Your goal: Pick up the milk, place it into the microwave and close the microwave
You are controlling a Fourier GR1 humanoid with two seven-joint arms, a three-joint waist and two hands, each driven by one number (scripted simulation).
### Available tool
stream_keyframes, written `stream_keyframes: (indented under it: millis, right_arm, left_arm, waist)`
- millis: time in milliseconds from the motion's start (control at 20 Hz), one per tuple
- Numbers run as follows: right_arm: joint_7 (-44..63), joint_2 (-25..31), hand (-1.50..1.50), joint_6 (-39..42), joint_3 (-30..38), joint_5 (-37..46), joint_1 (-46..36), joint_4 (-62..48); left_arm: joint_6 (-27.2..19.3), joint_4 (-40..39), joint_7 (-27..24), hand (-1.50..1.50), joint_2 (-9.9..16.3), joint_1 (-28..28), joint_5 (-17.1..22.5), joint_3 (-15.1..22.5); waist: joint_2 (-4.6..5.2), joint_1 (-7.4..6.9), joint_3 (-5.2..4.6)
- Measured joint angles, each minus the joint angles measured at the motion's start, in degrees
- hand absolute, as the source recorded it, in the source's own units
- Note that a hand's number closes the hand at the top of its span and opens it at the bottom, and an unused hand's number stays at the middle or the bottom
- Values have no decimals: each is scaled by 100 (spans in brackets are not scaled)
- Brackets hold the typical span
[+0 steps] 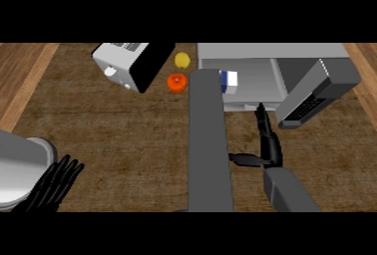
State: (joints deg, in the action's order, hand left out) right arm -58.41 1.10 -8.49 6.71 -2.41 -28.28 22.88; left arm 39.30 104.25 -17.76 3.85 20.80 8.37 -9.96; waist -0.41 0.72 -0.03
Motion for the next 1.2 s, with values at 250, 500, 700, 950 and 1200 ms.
stream_keyframes:
  millis: [250,500,700,950,1200]
  right_arm:
    - [136,97,-150,347,-220,-114,949,1103]
    - [373,225,150,818,-380,-386,1967,2465]
    - [712,386,-150,1121,-483,-619,2813,3621]
    - [1133,585,-150,1327,-387,-977,3598,4811]
    - [1299,751,-150,1400,-247,-1131,4039,5447]
  left_arm:
    - [-104,103,59,150,-158,-97,-534,461]
    - [-409,-50,167,150,-296,-533,-1056,903]
    - [-709,-350,346,150,-339,-1022,-1374,1265]
    - [-1331,-900,377,150,-371,-1709,-1799,1779]
    - [-1908,-1814,259,150,-380,-2551,-2021,2392]
  waist:
    - [-17,72,-6]
    - [-6,90,-7]
    - [7,81,-5]
    - [24,42,-3]
    - [38,35,-2]
